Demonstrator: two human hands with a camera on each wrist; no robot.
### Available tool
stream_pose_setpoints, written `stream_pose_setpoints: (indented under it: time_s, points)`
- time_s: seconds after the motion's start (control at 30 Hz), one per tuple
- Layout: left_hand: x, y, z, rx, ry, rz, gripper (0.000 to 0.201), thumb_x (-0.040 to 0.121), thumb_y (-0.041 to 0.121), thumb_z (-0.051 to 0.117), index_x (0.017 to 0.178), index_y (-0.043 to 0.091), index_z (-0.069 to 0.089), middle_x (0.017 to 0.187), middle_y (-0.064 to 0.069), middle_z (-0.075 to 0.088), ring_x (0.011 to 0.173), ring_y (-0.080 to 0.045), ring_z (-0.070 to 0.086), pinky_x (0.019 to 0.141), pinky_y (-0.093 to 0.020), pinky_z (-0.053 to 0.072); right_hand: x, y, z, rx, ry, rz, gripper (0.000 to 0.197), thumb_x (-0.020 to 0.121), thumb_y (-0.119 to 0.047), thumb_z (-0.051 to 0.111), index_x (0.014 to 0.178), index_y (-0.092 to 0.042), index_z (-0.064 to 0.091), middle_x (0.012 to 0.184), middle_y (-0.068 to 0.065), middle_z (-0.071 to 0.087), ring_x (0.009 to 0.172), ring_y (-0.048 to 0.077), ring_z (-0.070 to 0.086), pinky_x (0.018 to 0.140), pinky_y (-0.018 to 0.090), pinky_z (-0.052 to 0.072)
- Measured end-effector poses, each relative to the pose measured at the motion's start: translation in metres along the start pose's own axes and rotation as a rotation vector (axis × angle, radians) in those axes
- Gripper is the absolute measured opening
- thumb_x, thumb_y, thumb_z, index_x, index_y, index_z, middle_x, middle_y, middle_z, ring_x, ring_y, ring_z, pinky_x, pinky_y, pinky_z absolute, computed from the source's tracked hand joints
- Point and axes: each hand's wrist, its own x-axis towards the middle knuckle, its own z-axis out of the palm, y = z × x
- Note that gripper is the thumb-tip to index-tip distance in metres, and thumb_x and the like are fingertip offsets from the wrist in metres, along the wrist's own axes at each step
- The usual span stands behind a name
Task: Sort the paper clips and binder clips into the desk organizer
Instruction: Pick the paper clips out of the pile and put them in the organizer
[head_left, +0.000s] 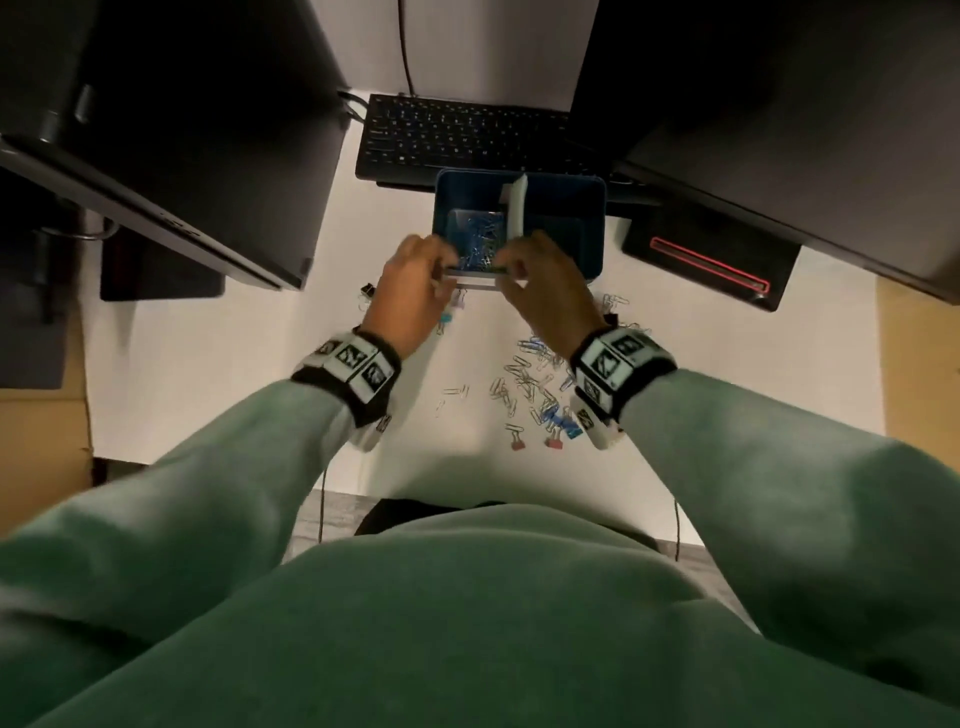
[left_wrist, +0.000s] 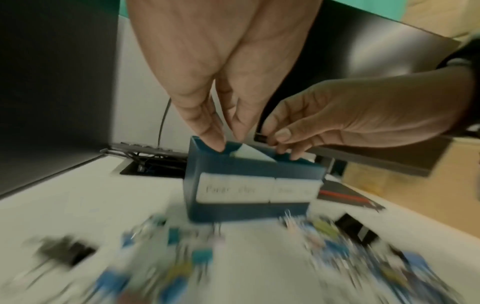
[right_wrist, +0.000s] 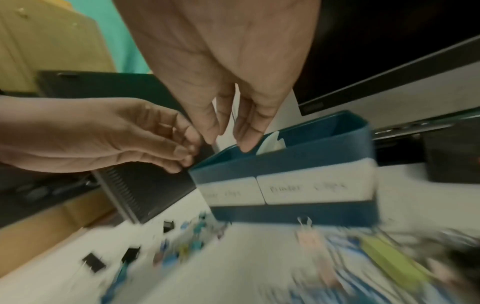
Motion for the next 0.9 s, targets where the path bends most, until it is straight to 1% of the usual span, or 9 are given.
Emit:
stream_pose_setpoints:
  time_s: [0.07,0.2,0.27,0.4,0.5,0.57,0.7,0.77,0.9]
  points:
    - [-0.039,-0.022,0.01,0.067,-0.17,-0.006,0.009,0.086,0.003,0.064,0.092,0.004,0.059,0.086,0.007,0.05,0.074,-0.002,0.051,0.066,-0.006,0.035,-0.031,0.022,0.007,-0.149,-0.173,-0.019,0.023,0.091,-0.022,0.063,0.112,-0.015,0.057,0.112,0.004,0.055,0.094,0.015,0.057,0.081,0.029,0.05]
    - [-0.087,-0.062,0.048,0.251,-0.463,-0.069,0.039,0.083,0.009,0.069,0.117,0.008,0.051,0.114,-0.009,0.049,0.092,-0.028,0.057,0.08,-0.035,0.049,-0.074,0.059,0.034,-0.503,-0.457,0.065,0.081,0.076,-0.039,0.077,0.14,-0.014,0.033,0.138,0.015,0.037,0.124,0.033,0.044,0.091,0.046,0.052]
    - [-0.09,-0.058,0.065,0.254,-0.468,-0.049,0.042,0.084,0.001,0.064,0.123,0.005,0.049,0.12,-0.015,0.048,0.091,-0.032,0.06,0.076,-0.033,0.049,-0.081,0.063,0.047,-0.555,-0.448,0.07,0.09,0.072,-0.041,0.079,0.142,-0.012,0.03,0.141,0.019,0.032,0.127,0.036,0.039,0.088,0.049,0.055]
    - [-0.074,-0.031,0.087,0.218,-0.436,-0.01,0.035,0.087,0.004,0.062,0.12,0.004,0.052,0.118,-0.016,0.05,0.088,-0.033,0.062,0.07,-0.027,0.042,-0.078,0.061,0.066,-0.444,-0.361,0.031,0.053,0.081,-0.018,0.073,0.125,-0.004,0.047,0.124,0.018,0.047,0.107,0.034,0.054,0.081,0.043,0.053]
    - [-0.068,-0.016,0.1,0.171,-0.44,-0.047,0.063,0.076,0.022,0.079,0.128,0.005,0.047,0.125,-0.015,0.046,0.102,-0.031,0.057,0.088,-0.032,0.046,-0.072,0.063,0.069,-0.313,-0.277,0.051,0.017,0.089,-0.007,0.059,0.105,-0.004,0.058,0.108,0.014,0.054,0.089,0.033,0.06,0.072,0.04,0.05]
    - [-0.067,-0.012,0.107,0.199,-0.434,-0.055,0.076,0.071,0.027,0.083,0.132,0.006,0.043,0.129,-0.015,0.042,0.109,-0.031,0.053,0.097,-0.038,0.047,-0.07,0.067,0.065,-0.253,-0.253,0.095,0.011,0.088,-0.005,0.055,0.097,-0.004,0.062,0.103,0.014,0.057,0.084,0.032,0.06,0.071,0.038,0.049]
    - [-0.064,-0.007,0.111,0.195,-0.41,-0.03,0.044,0.08,0.013,0.071,0.119,0.005,0.051,0.117,-0.016,0.047,0.092,-0.034,0.059,0.078,-0.036,0.05,-0.071,0.079,0.047,-0.063,-0.181,0.229,0.006,0.084,-0.006,0.061,0.087,-0.007,0.066,0.092,0.01,0.064,0.079,0.019,0.056,0.079,0.039,0.052]
    - [-0.061,-0.005,0.11,0.217,-0.406,-0.008,0.028,0.084,0.005,0.061,0.111,0.003,0.055,0.11,-0.016,0.049,0.082,-0.035,0.06,0.069,-0.034,0.047,-0.072,0.079,0.035,0.123,-0.14,0.33,0.003,0.084,-0.007,0.065,0.086,-0.009,0.066,0.091,0.006,0.069,0.077,0.017,0.064,0.079,0.038,0.057]
    - [-0.059,-0.009,0.109,0.196,-0.414,-0.01,0.018,0.083,0.002,0.06,0.1,0.005,0.062,0.103,-0.012,0.052,0.079,-0.028,0.059,0.072,-0.033,0.051,-0.052,0.046,-0.003,0.491,-0.112,0.339,0.007,0.085,-0.005,0.069,0.091,-0.008,0.067,0.084,0.004,0.07,0.075,0.019,0.07,0.074,0.032,0.061]
